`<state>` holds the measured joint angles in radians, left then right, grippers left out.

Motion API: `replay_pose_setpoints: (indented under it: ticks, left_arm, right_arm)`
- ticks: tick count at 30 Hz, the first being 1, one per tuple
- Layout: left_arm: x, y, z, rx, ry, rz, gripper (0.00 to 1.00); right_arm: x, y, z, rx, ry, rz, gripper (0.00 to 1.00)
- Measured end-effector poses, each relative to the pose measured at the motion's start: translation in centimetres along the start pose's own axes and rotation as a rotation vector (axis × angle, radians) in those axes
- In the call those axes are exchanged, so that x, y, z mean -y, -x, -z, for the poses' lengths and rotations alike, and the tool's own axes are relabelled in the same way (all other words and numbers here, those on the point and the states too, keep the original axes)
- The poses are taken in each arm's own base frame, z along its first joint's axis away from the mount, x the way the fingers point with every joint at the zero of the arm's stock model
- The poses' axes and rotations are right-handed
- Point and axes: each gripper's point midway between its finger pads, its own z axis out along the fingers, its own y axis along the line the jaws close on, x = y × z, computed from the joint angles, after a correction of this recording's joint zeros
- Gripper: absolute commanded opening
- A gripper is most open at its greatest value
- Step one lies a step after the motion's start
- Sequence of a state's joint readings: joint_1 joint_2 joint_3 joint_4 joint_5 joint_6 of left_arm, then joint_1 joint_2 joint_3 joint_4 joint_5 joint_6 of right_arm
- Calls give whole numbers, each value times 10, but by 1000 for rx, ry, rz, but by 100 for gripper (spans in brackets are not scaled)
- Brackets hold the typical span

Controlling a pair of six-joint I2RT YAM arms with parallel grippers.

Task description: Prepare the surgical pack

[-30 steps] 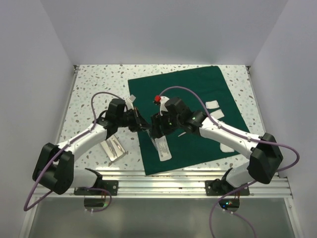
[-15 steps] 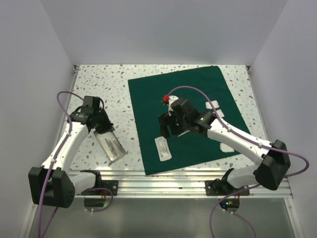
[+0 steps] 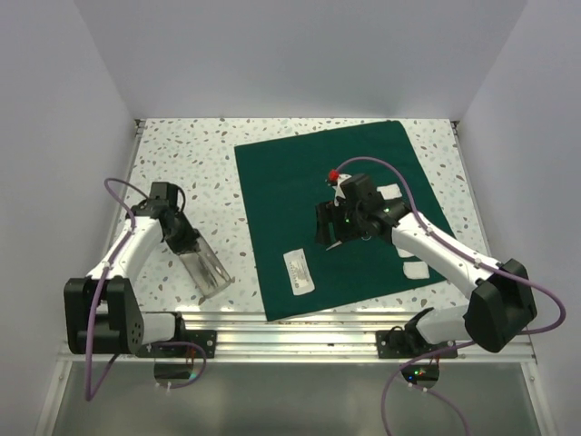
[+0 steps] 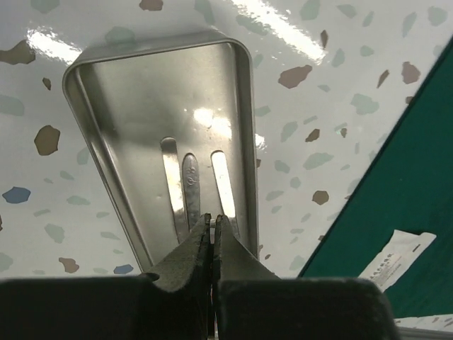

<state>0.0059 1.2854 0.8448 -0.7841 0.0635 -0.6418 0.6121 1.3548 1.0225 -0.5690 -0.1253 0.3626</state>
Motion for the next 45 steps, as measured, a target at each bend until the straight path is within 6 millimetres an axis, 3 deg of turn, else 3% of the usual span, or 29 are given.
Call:
replay_pose_setpoints:
  ticks: [5, 9, 13, 14, 15, 19, 24, 29, 35, 41, 45]
  left_arm:
    - [-15, -15, -16, -50, 29, 22, 25]
    - [-17, -20, -22, -70, 27, 22, 34]
    - [-15, -18, -23, -69, 14, 16, 49]
    - [-14, -18, -22, -68, 8, 12, 57]
    - [-13, -18, -21, -67, 2, 7, 60]
    - [-2, -10, -2, -8, -62, -12, 62]
    - [35, 7, 41, 119, -277, -88, 61]
    - [54, 5, 57, 140, -409, -154, 61]
    - [68, -1, 60, 121, -504, -200, 60]
    - [77, -2, 59, 119, -560, -215, 60]
    - [78, -6, 56, 102, -571, -197, 61]
  right_arm:
    - [0, 0, 0, 1, 0, -6, 77]
    - [1, 2, -1, 6, -8, -23, 77]
    - [9, -1, -14, -20, -41, -64, 77]
    - [14, -3, -19, -31, -62, -83, 76]
    - [19, -5, -23, -41, -79, -99, 72]
    - [51, -10, -40, -76, -209, -231, 64]
    - [95, -20, -57, -96, -397, -406, 60]
    - [109, -26, -61, -88, -517, -556, 58]
    - [107, -18, -59, -12, -598, -708, 52]
    - [79, -6, -69, 11, -630, -751, 47]
    - [72, -12, -76, -2, -646, -775, 44]
